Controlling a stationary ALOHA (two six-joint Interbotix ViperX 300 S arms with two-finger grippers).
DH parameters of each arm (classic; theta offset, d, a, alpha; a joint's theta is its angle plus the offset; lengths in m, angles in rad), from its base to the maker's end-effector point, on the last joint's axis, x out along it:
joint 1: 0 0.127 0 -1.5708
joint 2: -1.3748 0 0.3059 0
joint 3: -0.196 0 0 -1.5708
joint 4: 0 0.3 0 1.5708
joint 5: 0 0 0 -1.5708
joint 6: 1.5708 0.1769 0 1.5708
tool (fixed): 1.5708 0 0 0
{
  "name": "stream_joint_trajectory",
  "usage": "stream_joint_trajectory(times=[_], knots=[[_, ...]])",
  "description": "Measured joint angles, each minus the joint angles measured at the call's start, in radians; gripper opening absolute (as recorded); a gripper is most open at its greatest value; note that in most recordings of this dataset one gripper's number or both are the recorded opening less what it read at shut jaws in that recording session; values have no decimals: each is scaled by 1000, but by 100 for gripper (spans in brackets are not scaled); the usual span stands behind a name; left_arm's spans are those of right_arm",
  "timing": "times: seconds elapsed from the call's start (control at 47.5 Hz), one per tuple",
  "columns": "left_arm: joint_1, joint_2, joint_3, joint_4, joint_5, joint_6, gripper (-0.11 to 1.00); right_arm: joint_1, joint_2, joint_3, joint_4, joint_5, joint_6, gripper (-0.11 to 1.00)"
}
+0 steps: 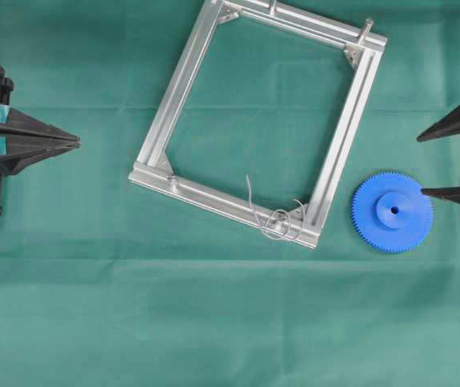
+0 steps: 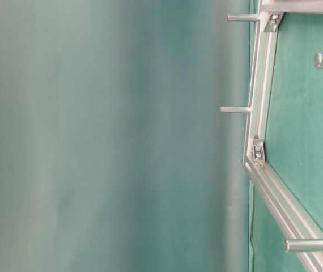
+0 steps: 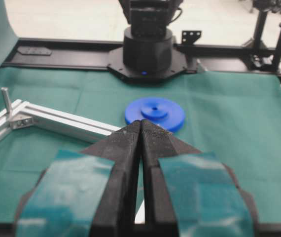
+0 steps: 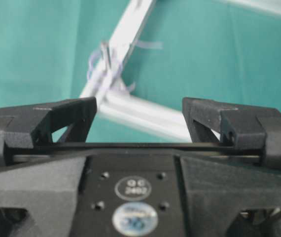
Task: Find the location of the shaft and insert the gear.
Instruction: 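Move the right gripper down over the blue gear's hub, then close the right gripper on the blue gear's hub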
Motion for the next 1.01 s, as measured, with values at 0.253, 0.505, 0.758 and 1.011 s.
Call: stream_joint_trajectory(times=[0.253, 0.505, 0.758, 1.011], knots=[[29, 0, 0, 0, 0, 2, 1, 0, 61, -3, 0, 137, 15, 93], [38, 0, 0, 2, 2, 2, 1, 0, 127, -3, 0, 196, 17, 93], [38, 0, 0, 0, 0, 2, 1, 0, 219, -3, -2, 199, 18, 93], [38, 23, 0, 0, 0, 2, 1, 9, 360, 6, 0, 183, 18, 93]])
